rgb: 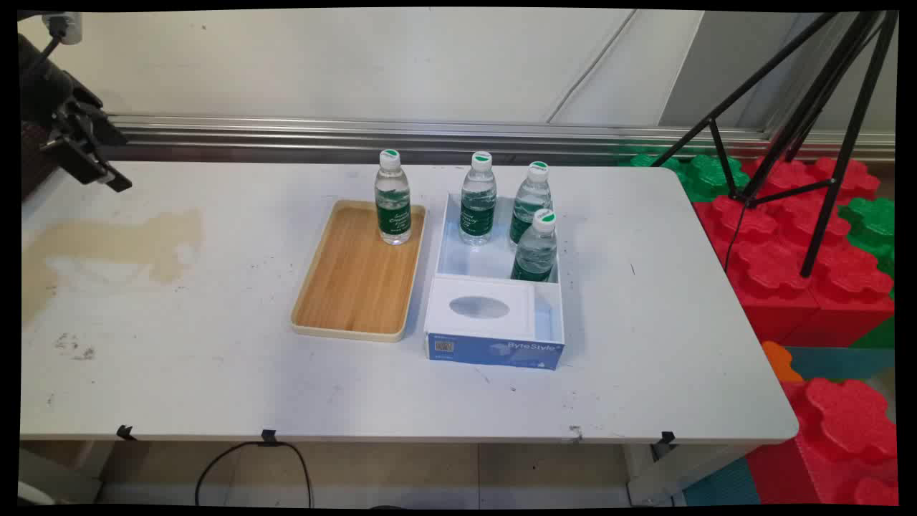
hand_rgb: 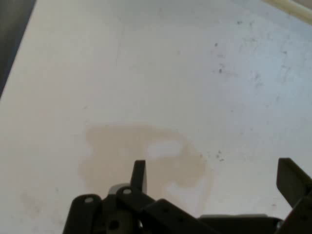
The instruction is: Pick up the green bottle from the white box
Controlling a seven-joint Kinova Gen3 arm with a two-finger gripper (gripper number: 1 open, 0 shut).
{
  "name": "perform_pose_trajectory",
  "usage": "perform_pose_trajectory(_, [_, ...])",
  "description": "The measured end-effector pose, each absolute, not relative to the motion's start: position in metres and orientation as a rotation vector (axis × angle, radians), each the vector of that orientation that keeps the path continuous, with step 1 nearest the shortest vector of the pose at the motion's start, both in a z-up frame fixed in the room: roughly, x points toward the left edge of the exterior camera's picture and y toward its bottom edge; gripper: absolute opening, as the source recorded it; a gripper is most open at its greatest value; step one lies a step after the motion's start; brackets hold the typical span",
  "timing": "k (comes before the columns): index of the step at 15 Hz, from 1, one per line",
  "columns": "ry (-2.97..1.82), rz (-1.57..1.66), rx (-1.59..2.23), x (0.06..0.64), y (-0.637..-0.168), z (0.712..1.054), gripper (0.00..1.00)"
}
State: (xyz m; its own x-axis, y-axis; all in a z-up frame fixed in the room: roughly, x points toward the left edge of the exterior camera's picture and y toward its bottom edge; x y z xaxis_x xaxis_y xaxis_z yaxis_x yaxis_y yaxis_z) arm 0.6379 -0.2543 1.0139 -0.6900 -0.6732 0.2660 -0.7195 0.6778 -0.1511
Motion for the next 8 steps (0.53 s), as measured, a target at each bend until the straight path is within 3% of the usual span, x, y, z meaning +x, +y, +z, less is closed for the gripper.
perform_pose_trajectory(8, [-2.505, 0.251, 1.156, 0.585, -0.254, 1.010, 1.00])
